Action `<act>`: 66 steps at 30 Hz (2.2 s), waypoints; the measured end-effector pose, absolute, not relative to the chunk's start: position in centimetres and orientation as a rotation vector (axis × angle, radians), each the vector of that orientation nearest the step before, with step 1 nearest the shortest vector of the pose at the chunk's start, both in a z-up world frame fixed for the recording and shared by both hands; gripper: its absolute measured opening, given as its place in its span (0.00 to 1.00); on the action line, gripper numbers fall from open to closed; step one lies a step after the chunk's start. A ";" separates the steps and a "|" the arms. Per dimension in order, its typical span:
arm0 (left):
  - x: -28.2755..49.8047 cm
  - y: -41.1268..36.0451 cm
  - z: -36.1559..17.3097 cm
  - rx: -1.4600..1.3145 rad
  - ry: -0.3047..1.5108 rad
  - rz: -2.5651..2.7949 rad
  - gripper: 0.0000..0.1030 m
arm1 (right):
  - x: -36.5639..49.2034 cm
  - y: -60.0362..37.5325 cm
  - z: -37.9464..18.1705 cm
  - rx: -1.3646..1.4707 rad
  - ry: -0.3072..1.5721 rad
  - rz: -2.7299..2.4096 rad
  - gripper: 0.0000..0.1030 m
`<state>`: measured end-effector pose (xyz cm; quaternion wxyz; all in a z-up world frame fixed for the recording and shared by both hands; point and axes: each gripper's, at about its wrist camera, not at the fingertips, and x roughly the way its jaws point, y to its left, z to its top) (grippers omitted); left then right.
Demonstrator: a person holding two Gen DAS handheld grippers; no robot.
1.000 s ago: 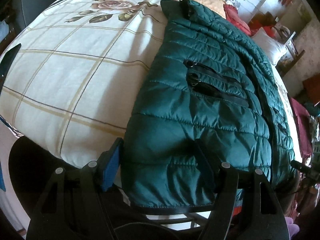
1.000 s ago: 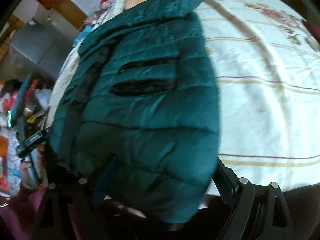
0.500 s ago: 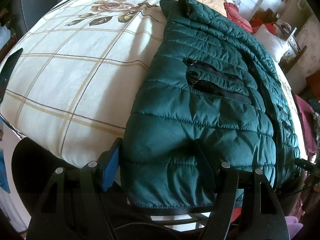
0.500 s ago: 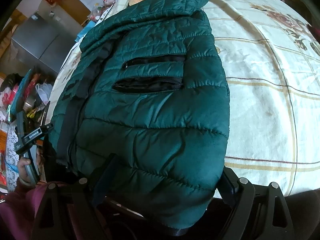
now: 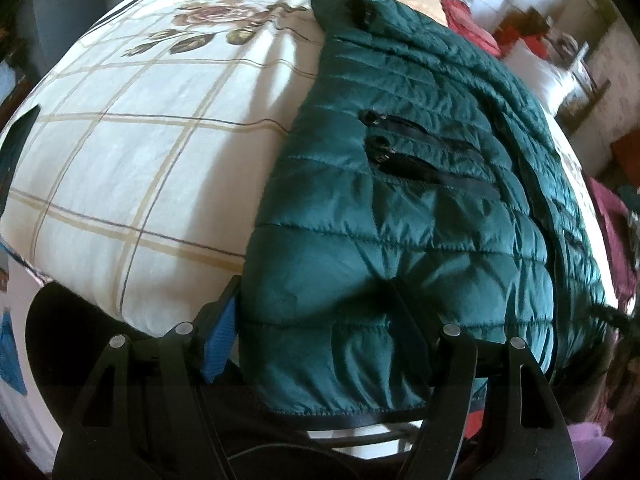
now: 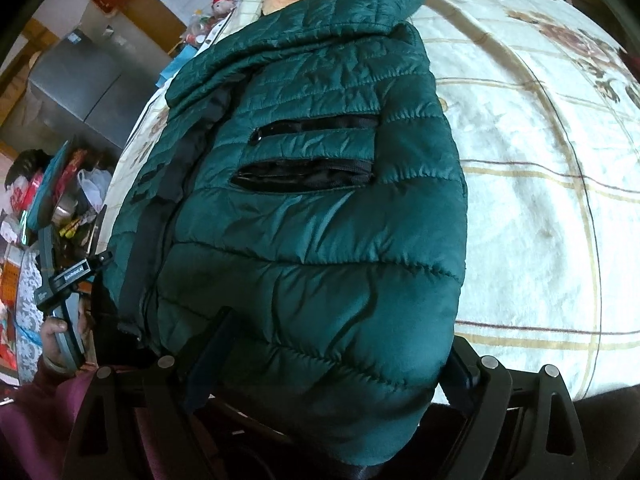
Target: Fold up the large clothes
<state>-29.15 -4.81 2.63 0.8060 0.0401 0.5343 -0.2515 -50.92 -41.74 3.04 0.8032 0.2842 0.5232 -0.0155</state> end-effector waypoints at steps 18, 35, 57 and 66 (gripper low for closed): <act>-27.4 -5.7 8.4 0.063 1.031 -0.644 0.12 | -49.1 -44.2 9.1 0.571 0.878 0.022 0.27; -19.2 -10.1 16.5 -0.081 0.806 -0.619 0.12 | -41.5 -50.0 15.1 0.506 0.703 -0.114 0.26; -9.0 -16.6 15.8 -0.078 0.784 -0.451 0.12 | -29.5 -57.2 14.0 0.495 0.736 -0.311 0.26; -3.9 -19.8 14.3 -0.065 0.822 -0.403 0.12 | -24.9 -59.8 11.8 0.523 0.758 -0.357 0.25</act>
